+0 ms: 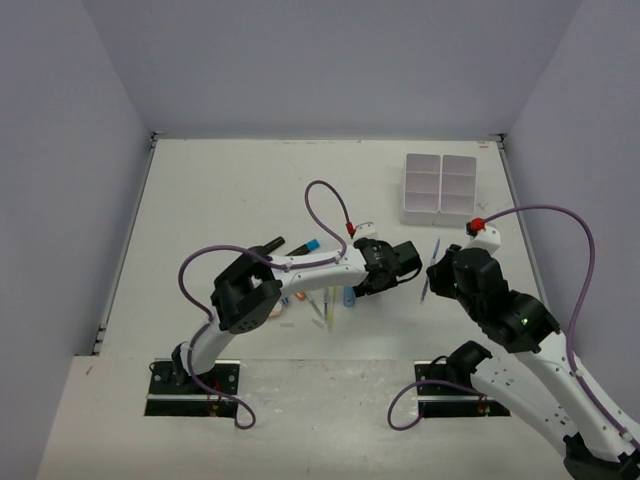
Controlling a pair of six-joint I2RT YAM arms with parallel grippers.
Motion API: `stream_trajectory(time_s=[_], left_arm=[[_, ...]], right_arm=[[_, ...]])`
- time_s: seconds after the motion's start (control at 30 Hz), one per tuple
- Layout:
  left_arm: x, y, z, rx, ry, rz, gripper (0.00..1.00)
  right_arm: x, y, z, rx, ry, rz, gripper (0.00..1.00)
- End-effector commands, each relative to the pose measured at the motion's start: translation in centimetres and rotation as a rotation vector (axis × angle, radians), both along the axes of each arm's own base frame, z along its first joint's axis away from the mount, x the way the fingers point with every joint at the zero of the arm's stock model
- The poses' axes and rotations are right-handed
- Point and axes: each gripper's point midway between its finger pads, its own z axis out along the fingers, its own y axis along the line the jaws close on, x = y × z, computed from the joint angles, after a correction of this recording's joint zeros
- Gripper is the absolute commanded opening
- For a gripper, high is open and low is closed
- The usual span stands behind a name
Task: Sort the stationery into containers
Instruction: Move the pen cap to the center of the board.
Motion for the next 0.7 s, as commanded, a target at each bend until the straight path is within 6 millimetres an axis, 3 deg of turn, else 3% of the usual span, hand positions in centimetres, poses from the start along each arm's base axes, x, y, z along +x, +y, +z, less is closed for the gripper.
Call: stream_trajectory(time_s=[0.0, 0.4, 0.67], left_arm=[[-0.8, -0.4, -0.2, -0.016, 0.000, 0.044, 0.58], [-2.7, -0.4, -2.9, 0.038, 0.048, -0.010, 0.57], [-2.8, -0.3, -4.3, 0.053, 0.047, -0.053, 0.56]], right_arm=[[0.6, -0.1, 0.7, 0.008, -0.029, -0.023, 0.00], [0.4, -0.1, 0.7, 0.013, -0.036, -0.016, 0.00], [0.4, 0.0, 0.8, 0.014, -0.034, -0.007, 0.00]])
